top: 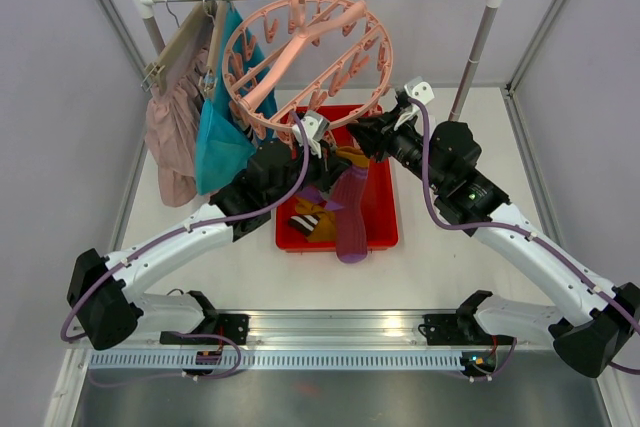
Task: Clip the socks to the hanger
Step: Open the clamp at the hanger, then clamp the sock onto the hanger.
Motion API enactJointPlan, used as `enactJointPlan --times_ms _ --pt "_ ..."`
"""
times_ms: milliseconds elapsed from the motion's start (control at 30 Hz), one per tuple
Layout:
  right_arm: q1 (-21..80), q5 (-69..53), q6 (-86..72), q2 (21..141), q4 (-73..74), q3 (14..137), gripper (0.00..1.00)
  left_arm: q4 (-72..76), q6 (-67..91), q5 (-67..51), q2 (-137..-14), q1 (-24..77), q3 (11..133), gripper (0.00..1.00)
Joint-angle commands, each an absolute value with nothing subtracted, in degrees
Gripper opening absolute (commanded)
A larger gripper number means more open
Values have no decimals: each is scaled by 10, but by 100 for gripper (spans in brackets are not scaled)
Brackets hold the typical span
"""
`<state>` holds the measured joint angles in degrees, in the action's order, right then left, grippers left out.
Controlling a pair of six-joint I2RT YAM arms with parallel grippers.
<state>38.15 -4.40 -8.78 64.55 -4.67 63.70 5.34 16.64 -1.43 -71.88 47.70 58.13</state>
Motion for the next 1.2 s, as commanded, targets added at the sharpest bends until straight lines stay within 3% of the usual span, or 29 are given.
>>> enactJointPlan --times_ms 0,1167 --pt "383 -36 -91 635 -46 659 0 100 180 -3 -722 478 593 2" --pt "384 -30 -84 643 -38 655 0 134 183 25 -714 478 587 2"
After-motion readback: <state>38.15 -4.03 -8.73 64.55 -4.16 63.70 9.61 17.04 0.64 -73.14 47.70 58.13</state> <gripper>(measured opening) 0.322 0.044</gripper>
